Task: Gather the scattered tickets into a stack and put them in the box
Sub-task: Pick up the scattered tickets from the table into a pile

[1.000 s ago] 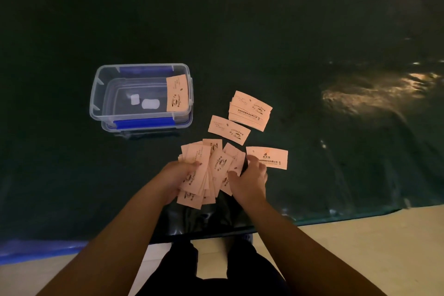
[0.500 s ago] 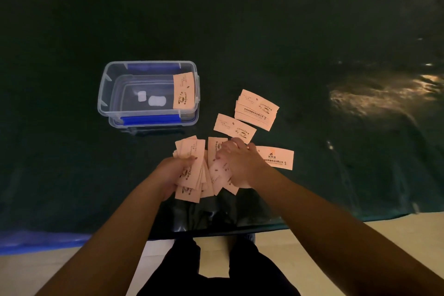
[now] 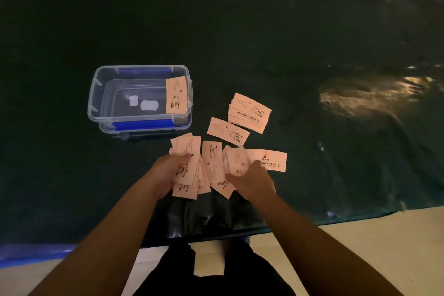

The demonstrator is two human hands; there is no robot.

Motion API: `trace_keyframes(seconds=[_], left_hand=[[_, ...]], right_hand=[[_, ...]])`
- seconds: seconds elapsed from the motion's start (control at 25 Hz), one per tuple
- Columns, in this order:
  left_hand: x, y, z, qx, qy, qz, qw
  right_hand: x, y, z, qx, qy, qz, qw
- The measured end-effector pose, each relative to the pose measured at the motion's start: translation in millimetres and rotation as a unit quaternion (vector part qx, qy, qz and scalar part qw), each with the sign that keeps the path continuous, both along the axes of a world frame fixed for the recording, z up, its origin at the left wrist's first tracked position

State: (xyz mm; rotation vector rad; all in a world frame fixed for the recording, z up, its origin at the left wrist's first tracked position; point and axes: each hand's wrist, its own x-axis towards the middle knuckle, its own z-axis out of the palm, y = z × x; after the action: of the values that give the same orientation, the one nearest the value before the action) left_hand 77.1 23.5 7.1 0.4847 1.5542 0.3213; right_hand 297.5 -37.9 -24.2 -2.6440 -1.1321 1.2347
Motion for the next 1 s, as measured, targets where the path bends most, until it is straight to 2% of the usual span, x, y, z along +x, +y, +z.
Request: trace_keyframes(seconds=[0.12, 0.36, 0.6, 0.68, 0.8, 1.0], left_hand=[[9.8, 2.3, 2.3, 0.010, 0.000, -0.031, 0.999], [26.2, 3.2, 2.9, 0.031, 0.013, -0.071, 0.997], [23.5, -0.3, 0.4, 0.029, 0.011, -0.068, 0.997], [23.5, -2.5, -1.1, 0.028, 0.008, -0.065, 0.997], [28.3, -6.2, -3.2, 0.025, -0.004, -0.063, 0.998], [40.4, -7.0, -5.2, 0.007, -0.071, -0.036, 0.997]], right_hand=[[-5.6, -1.5, -2.7, -0.001, 0.054, -0.128, 0.990], [-25.2, 13.8, -6.7, 0.025, 0.124, -0.255, 0.959], [-6.7, 9.4, -4.0, 0.069, 0.167, -0.267, 0.947], [5.1, 3.8, 1.2, 0.082, 0.159, -0.288, 0.941], [15.0, -2.9, 8.9, 0.124, 0.157, -0.266, 0.943], [-4.2, -5.0, 18.6, 0.143, 0.257, -0.253, 0.922]])
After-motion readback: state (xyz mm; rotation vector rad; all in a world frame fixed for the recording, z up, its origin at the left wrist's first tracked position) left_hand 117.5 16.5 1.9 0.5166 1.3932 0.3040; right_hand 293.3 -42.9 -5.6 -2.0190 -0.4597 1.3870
